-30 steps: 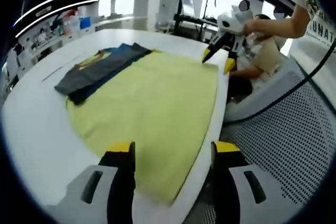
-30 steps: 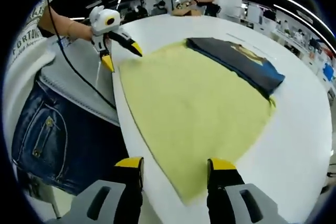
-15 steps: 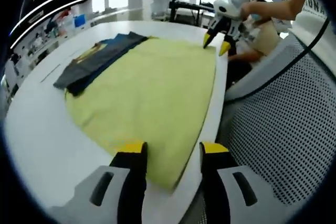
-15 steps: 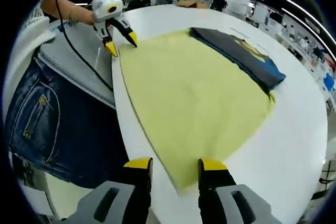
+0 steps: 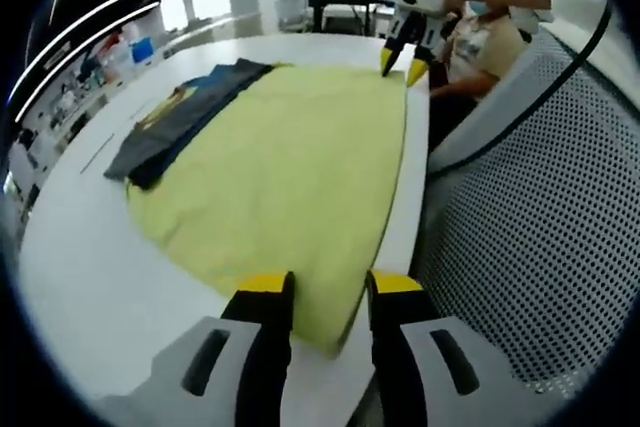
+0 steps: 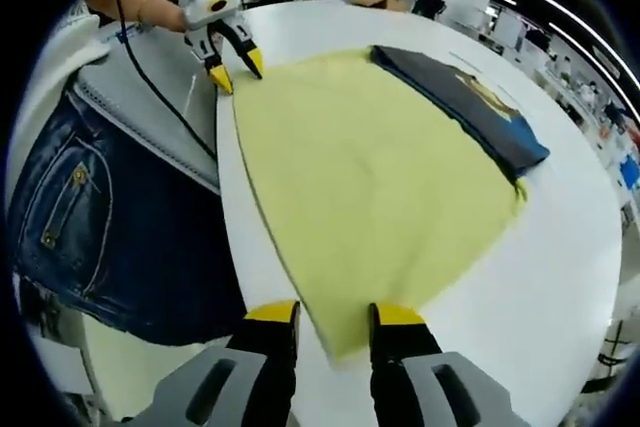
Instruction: Fold the garment on the visible template until the final outline fits inside the template.
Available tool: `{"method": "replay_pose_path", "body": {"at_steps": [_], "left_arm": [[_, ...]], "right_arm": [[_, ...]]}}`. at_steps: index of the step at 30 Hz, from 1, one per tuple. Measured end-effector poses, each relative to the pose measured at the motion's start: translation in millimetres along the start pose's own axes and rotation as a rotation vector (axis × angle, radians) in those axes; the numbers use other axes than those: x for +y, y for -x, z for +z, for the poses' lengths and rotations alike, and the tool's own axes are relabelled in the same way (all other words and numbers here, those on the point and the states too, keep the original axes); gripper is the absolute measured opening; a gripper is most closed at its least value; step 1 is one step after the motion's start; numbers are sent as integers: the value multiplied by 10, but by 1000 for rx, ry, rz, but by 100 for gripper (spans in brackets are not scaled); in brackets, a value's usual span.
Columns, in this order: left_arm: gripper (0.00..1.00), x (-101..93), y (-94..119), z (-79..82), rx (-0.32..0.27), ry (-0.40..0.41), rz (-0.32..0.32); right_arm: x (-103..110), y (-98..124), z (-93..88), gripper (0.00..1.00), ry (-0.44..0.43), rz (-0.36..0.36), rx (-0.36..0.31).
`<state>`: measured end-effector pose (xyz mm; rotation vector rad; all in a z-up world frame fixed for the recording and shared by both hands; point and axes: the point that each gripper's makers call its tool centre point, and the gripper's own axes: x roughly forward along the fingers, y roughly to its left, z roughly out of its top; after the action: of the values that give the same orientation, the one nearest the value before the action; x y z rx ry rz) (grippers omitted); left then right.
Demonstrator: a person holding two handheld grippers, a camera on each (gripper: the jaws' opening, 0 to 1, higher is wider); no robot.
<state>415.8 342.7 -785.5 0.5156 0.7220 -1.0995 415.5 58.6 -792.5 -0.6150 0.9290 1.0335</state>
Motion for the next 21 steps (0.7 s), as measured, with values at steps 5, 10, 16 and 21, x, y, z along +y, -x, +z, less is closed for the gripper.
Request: {"method": "replay_pose_path", "body": {"at_steps": [5,10,16,21], "left_arm": [[20,56,8,-19,-4,19,25],[13,109,16,-31,3,29,48],[5,176,5,-40,22,43,72],[1,227,10,-45,31,74,84]], "right_arm": [[-34,-9,17,20,8,-3,10],[-88,-19,36,13,5,-17,11],[-181,-39,62,0,-6,-51,0],[-183,-37,69,0,-41,-50,-13]]}}
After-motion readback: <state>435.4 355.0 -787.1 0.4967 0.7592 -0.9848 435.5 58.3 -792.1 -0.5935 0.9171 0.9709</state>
